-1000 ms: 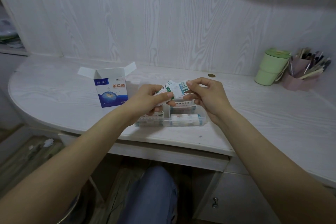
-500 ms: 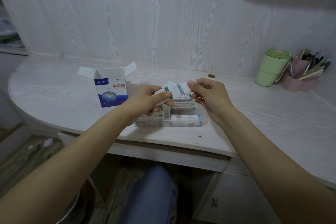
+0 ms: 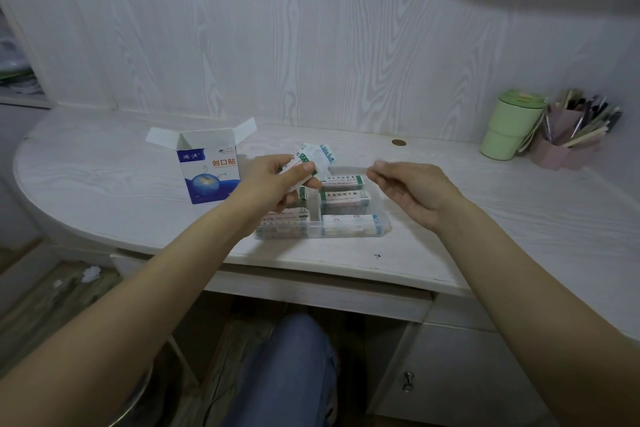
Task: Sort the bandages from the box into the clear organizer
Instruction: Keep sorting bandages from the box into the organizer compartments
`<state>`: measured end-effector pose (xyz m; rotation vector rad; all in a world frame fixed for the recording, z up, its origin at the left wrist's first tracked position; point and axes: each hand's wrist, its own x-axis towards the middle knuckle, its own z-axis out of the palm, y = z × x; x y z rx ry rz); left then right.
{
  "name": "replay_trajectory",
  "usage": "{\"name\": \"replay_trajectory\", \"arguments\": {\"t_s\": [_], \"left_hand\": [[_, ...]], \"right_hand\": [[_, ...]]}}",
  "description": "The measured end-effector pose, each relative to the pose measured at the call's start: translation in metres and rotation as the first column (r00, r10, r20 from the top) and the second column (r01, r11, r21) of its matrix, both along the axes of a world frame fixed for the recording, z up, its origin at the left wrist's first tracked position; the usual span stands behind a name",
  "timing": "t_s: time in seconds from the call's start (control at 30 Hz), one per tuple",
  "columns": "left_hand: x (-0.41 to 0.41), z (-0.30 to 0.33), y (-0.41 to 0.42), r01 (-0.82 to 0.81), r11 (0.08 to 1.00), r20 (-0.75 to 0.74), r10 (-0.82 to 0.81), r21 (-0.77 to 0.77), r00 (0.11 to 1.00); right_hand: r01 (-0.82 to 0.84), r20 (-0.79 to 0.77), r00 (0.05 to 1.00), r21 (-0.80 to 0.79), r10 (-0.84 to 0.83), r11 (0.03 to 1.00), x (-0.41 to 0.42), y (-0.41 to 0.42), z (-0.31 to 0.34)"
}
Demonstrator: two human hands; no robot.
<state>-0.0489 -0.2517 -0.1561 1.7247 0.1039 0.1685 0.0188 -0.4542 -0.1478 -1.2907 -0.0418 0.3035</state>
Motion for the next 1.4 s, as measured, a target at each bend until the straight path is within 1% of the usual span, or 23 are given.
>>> {"name": "replay_trajectory", "arguments": {"t_s": [0.07,0.1,0.17,0.23,0.33,0.43,0.5,0.63,0.7,0.77,0.83,0.9,1.0,1.1,1.17,1.2,1.23,1.27,1.3,1.33,1.37,1.4], "left_hand": [[0.001,0.000,0.000,-0.022,1.000,0.011,0.022,-0.011,1.000],[0.001,0.000,0.000,-0.027,1.000,0.015,0.028,-0.012,1.000],[0.002,0.000,0.000,-0.037,0.999,0.019,0.037,-0.011,0.999],[0.002,0.000,-0.001,-0.037,0.999,0.021,0.037,-0.009,0.999],[0.003,-0.001,-0.003,-0.026,1.000,0.021,0.026,-0.007,0.999],[0.005,-0.004,-0.006,-0.006,1.000,0.023,0.006,-0.001,1.000],[0.007,-0.006,-0.008,0.011,1.000,0.021,-0.012,0.029,1.000],[0.013,-0.010,-0.011,0.058,0.980,0.017,-0.062,0.192,0.998],[0.015,-0.011,-0.014,0.063,0.954,0.018,-0.072,0.292,0.997],[0.017,-0.012,-0.016,0.056,0.937,0.026,-0.069,0.345,0.997],[0.019,-0.013,-0.019,0.053,0.927,0.030,-0.069,0.371,0.997],[0.020,-0.013,-0.020,0.053,0.912,0.022,-0.068,0.406,0.997],[0.021,-0.013,-0.021,0.052,0.893,0.007,-0.061,0.447,0.998],[0.021,-0.012,-0.021,0.051,0.901,0.015,-0.064,0.432,0.998],[0.019,-0.011,-0.019,0.056,0.925,0.025,-0.070,0.376,0.997],[0.018,-0.010,-0.017,0.058,0.941,0.026,-0.071,0.334,0.997],[0.016,-0.009,-0.015,0.064,0.955,0.023,-0.073,0.290,0.997],[0.014,-0.008,-0.012,0.071,0.965,0.016,-0.078,0.252,0.997],[0.012,-0.007,-0.010,0.082,0.971,0.006,-0.086,0.224,0.996],[0.010,-0.006,-0.008,0.097,0.974,-0.006,-0.098,0.207,0.995],[0.007,-0.005,-0.007,0.116,0.974,-0.017,-0.115,0.193,0.993],[0.004,-0.004,-0.007,0.138,0.974,-0.027,-0.136,0.177,0.990]], "right_hand": [[-0.058,0.049,0.997,-0.181,0.068,0.982,0.002,-0.002,-0.005],[-0.070,0.088,0.991,-0.282,0.098,0.957,0.003,-0.002,-0.007],[-0.032,0.187,0.973,-0.462,0.133,0.886,0.003,-0.002,-0.010],[0.030,0.267,0.950,-0.591,0.161,0.806,0.003,-0.002,-0.010],[0.065,0.311,0.917,-0.733,0.249,0.677,0.003,0.001,-0.010],[0.076,0.322,0.875,-0.830,0.363,0.553,-0.001,0.008,-0.011],[0.105,0.334,0.841,-0.872,0.425,0.478,-0.002,0.014,-0.012],[0.173,0.338,0.810,-0.918,0.480,0.355,-0.003,0.024,-0.016],[0.229,0.328,0.801,-0.941,0.502,0.249,-0.004,0.026,-0.017],[0.283,0.320,0.788,-0.947,0.526,0.151,-0.006,0.027,-0.017],[0.319,0.315,0.778,-0.944,0.544,0.090,-0.007,0.028,-0.017],[0.339,0.318,0.775,-0.939,0.546,0.064,-0.007,0.028,-0.017],[0.343,0.317,0.777,-0.938,0.544,0.056,-0.007,0.028,-0.018],[0.320,0.304,0.779,-0.945,0.548,0.069,-0.006,0.028,-0.018],[0.301,0.311,0.783,-0.947,0.539,0.110,-0.006,0.026,-0.017],[0.296,0.335,0.784,-0.942,0.523,0.159,-0.005,0.025,-0.016],[0.291,0.375,0.786,-0.926,0.491,0.241,-0.004,0.022,-0.014],[0.269,0.418,0.792,-0.893,0.444,0.360,-0.003,0.020,-0.010],[0.218,0.444,0.809,-0.835,0.385,0.506,-0.004,0.018,-0.006],[0.141,0.440,0.838,-0.747,0.324,0.649,-0.005,0.017,-0.001],[0.064,0.410,0.870,-0.646,0.275,0.760,-0.007,0.017,0.003],[0.012,0.378,0.893,-0.562,0.244,0.827,-0.008,0.018,0.007]]}}
